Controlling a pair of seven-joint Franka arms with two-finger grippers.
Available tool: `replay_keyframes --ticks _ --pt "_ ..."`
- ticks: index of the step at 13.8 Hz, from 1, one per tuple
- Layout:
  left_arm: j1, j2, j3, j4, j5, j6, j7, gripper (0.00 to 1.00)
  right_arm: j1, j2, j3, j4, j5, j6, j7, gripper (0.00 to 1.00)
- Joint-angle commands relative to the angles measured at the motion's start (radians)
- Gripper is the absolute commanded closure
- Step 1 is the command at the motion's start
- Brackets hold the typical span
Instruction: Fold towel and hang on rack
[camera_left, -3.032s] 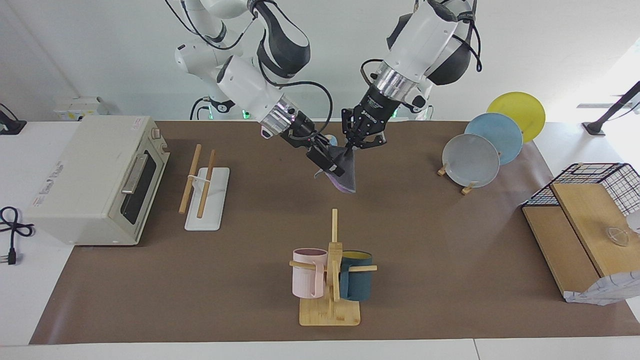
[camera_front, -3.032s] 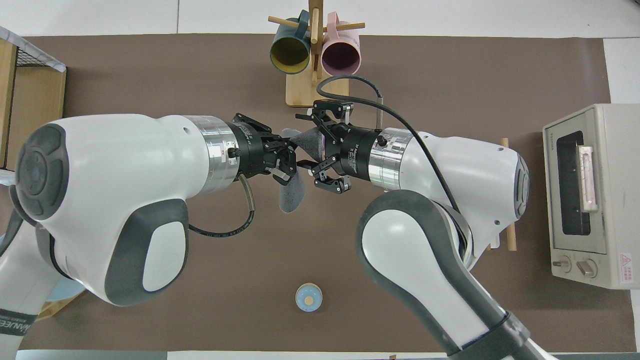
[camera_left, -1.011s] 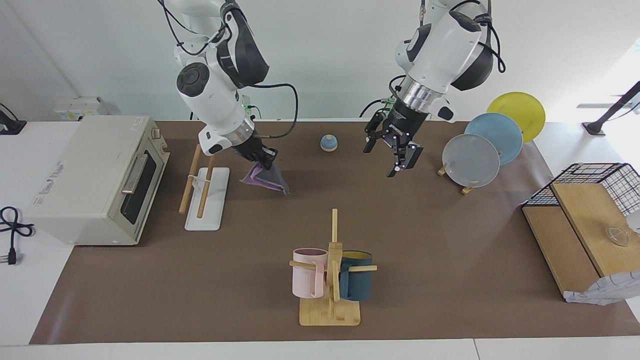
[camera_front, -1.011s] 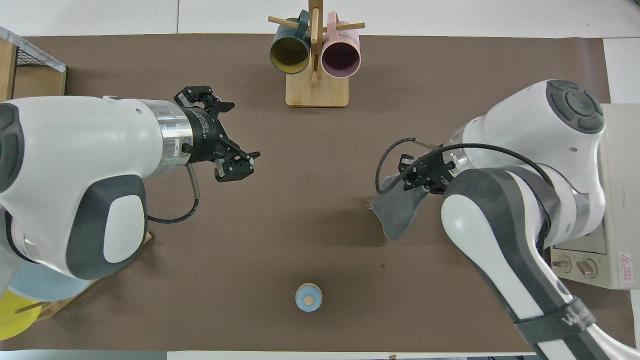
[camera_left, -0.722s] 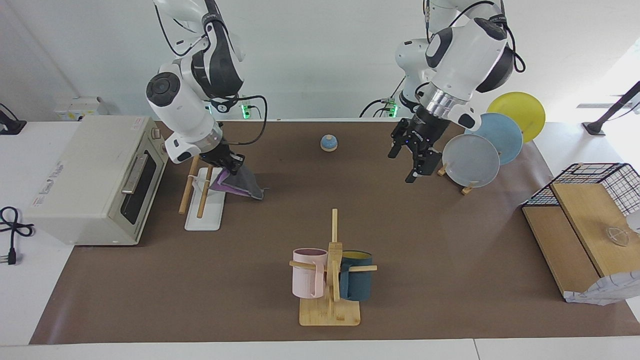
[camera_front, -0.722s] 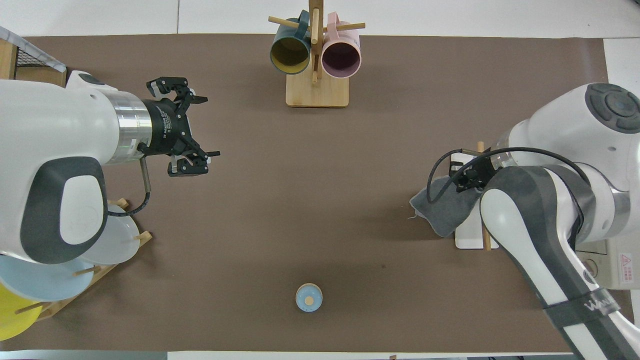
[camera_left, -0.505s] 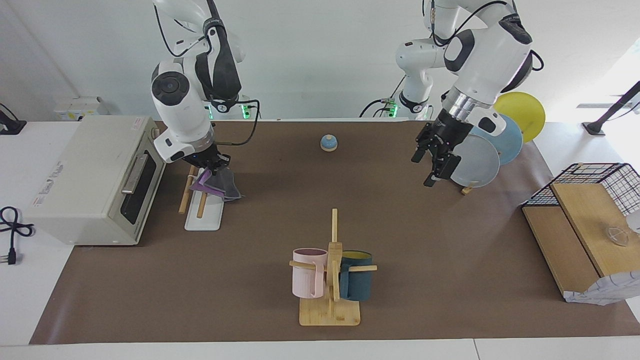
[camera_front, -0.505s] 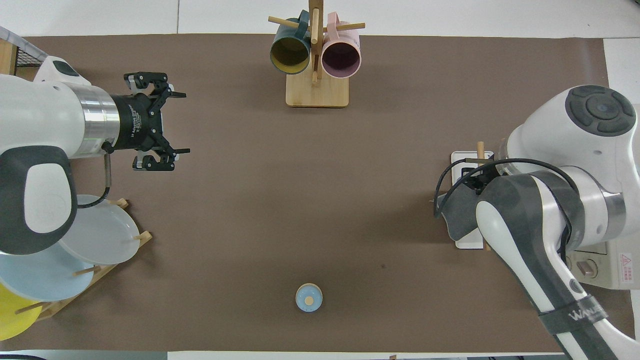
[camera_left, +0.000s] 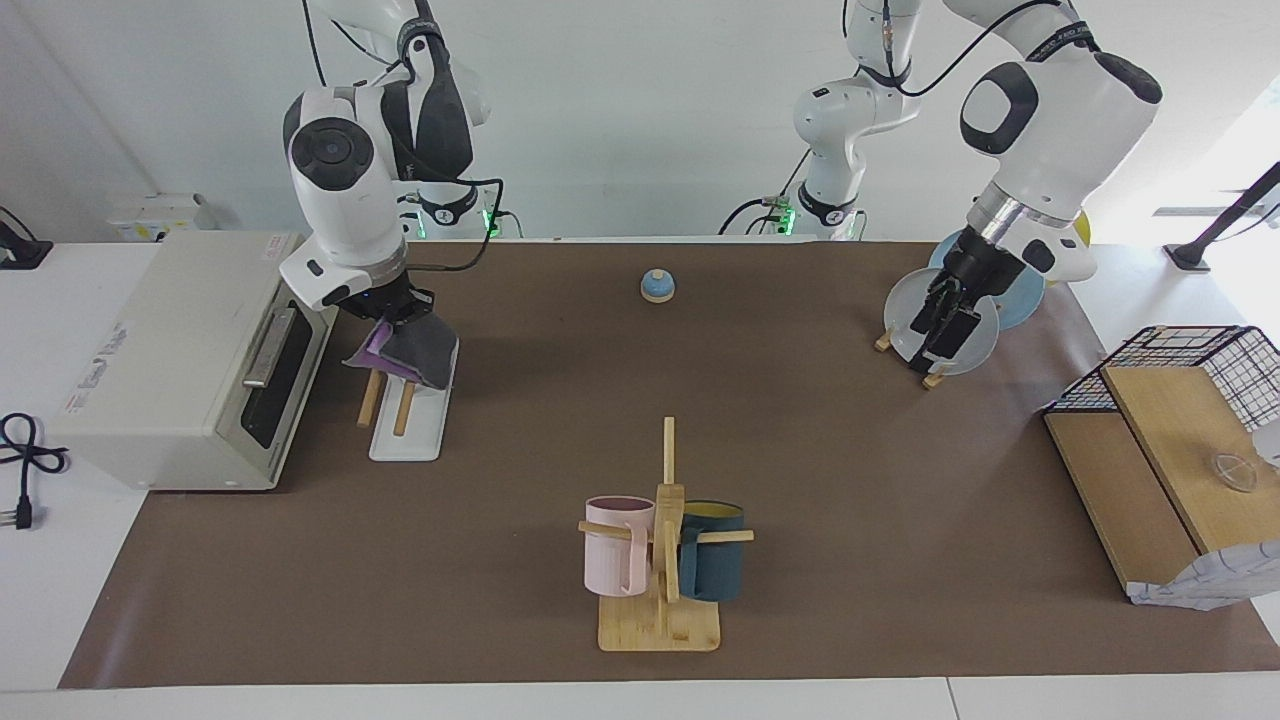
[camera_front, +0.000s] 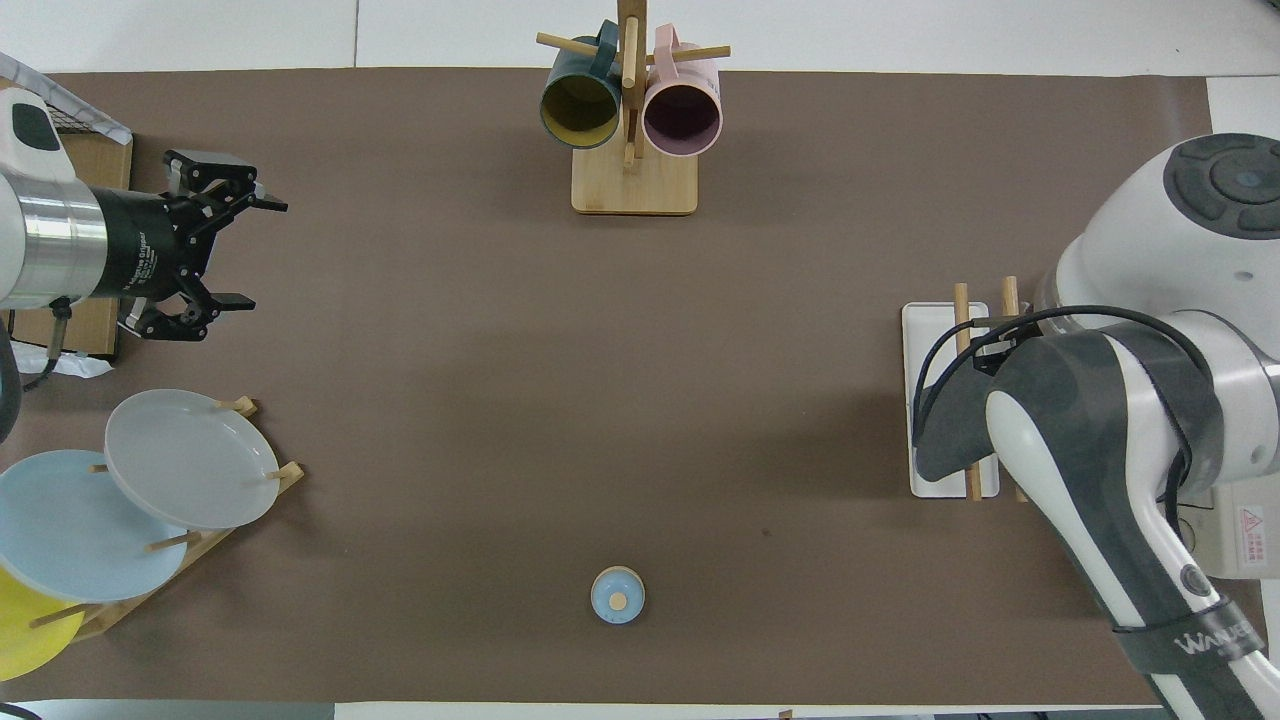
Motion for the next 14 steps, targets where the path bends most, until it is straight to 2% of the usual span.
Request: replay_keyframes --ticks 1,5,6,7,8,9,14 --pt "0.030 -0.022 0.000 0.005 0.009 -0.059 0.176 0.00 -0.049 0.000 0.006 0.004 -0.027 -0.014 -0.080 1.00" --pt "0.042 -0.014 0.002 0.029 0.107 -0.108 0.388 0.00 -0.073 -0.008 0.009 -0.023 -0.029 -0.001 -0.097 1.00" --pt "0.038 -0.014 0.003 0.029 0.127 -0.111 0.435 0.00 -0.075 -0.008 0.009 -0.023 -0.023 -0.001 -0.093 0.90" --pt "0.023 -0.012 0.029 0.034 0.153 -0.123 0.480 0.00 -0.089 -0.008 0.009 -0.025 -0.023 -0.001 -0.100 0.58" --pt "-0.028 -0.009 0.069 0.052 0.177 -0.148 0.520 0.00 -0.110 -0.008 0.011 -0.023 -0.018 0.001 -0.111 0.19" --pt "-0.075 -0.003 0.122 0.070 0.203 -0.175 0.560 0.00 -0.115 -0.007 0.011 -0.022 -0.017 -0.001 -0.152 0.00" --pt "-0.301 0.030 0.349 0.193 0.286 -0.347 0.793 0.00 -0.113 -0.026 0.013 0.012 -0.011 -0.030 -0.191 0.00"
